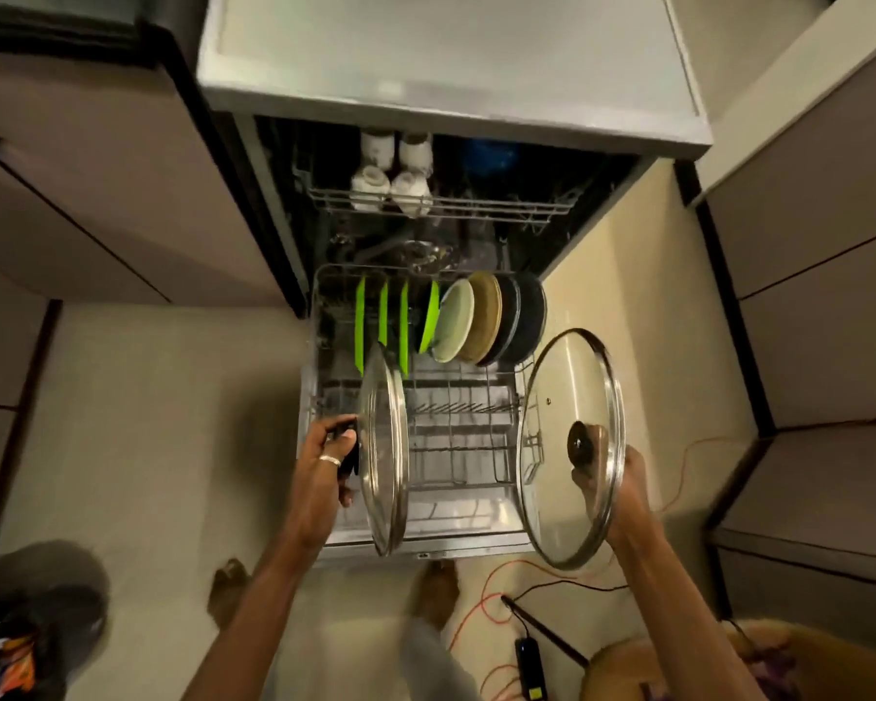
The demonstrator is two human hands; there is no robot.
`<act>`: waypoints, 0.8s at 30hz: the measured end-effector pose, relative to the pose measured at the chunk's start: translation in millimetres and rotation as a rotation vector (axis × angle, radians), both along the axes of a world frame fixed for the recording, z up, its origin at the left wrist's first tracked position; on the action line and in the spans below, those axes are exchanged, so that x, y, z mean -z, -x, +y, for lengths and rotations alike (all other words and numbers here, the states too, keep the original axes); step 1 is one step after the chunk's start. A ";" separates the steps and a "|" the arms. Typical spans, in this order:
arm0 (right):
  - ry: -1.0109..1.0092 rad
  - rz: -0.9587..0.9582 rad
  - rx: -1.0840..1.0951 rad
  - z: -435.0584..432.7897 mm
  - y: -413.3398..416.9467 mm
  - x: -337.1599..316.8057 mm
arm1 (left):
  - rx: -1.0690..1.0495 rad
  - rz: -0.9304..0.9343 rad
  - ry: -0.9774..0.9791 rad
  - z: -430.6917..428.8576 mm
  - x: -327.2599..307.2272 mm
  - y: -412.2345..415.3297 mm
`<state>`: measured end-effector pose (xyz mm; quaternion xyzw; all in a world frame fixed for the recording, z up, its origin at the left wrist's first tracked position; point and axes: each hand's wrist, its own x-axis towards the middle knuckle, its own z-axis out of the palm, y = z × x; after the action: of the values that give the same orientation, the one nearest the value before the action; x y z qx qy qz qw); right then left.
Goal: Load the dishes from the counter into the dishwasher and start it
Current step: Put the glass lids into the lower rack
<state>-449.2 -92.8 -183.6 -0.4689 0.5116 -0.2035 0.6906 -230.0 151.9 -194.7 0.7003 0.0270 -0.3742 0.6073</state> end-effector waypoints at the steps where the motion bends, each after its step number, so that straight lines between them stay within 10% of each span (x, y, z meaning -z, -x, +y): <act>1: -0.006 -0.006 -0.023 -9.5 -0.6 15.9 | 0.000 0.013 -0.006 -11.0 13.0 5.2; 24: -0.054 0.023 -0.101 -94.9 -2.9 264.6 | 0.046 0.070 -0.052 -89.4 192.6 26.5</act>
<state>-446.3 -187.7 -448.2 -0.4775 0.5005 -0.1493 0.7066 -256.5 62.4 -387.3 0.7027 0.0417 -0.4115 0.5789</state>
